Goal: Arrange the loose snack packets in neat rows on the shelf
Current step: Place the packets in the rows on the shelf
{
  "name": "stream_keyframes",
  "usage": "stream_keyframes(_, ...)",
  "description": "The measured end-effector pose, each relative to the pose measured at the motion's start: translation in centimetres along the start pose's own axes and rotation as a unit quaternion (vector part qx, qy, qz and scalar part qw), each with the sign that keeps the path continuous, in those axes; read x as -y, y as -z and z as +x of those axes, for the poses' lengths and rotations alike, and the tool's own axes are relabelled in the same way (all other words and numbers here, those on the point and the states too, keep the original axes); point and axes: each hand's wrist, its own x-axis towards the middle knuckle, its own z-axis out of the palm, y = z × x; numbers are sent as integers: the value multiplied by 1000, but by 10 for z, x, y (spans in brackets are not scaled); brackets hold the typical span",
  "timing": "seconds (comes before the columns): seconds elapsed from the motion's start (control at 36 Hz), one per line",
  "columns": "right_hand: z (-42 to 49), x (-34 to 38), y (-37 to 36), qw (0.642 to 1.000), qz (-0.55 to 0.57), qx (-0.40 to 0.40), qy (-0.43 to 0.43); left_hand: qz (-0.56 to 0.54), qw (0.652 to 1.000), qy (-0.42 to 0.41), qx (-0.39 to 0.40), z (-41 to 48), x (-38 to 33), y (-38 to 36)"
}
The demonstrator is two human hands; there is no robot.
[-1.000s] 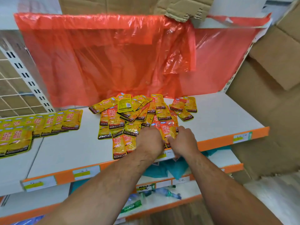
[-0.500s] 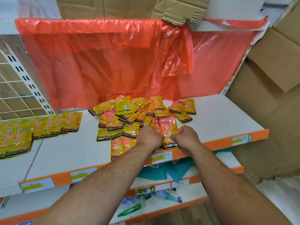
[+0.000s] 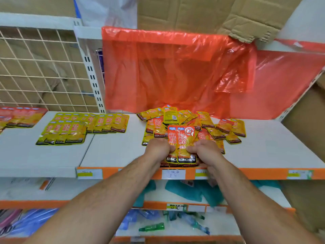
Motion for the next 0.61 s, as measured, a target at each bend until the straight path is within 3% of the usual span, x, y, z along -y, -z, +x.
stream_keyframes(0.39,-65,59,-215,985,-56,154,45,-75,989,24,-123,-40,64,223)
stream_keyframes(0.61,-124,92,-352,973,-53,210,82,-98,983,8,-152,-63,105,375)
